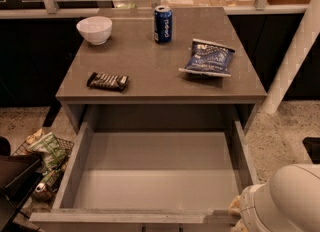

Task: Close top drawer

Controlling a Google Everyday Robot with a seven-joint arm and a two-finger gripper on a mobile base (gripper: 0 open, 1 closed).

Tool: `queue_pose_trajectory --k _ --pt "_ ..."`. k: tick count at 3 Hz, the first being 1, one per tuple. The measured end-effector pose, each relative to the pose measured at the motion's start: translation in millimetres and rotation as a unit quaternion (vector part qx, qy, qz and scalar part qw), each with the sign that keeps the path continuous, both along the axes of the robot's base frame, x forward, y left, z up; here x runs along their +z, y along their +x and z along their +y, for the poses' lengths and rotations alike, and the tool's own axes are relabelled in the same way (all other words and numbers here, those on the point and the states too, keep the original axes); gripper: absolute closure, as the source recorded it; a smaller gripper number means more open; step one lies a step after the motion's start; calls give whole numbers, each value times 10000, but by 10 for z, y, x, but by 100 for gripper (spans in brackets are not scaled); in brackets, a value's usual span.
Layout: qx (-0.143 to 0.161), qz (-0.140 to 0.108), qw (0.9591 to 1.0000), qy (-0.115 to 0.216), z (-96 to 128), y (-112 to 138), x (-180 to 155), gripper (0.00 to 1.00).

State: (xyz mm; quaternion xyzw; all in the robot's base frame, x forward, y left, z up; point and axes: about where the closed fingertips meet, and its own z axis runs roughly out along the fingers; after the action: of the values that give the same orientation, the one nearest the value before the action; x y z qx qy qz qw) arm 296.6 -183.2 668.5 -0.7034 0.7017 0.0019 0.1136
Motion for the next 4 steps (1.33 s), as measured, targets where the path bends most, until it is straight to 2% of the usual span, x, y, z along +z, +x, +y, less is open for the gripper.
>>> queue_pose_trajectory --k 1,2,4 --pt "0 0 10000 0 0 0 0 100" --pt "150 -160 9998 43 74 261 26 100" --pt "105 -154 9998 -24 83 247 -14 100"
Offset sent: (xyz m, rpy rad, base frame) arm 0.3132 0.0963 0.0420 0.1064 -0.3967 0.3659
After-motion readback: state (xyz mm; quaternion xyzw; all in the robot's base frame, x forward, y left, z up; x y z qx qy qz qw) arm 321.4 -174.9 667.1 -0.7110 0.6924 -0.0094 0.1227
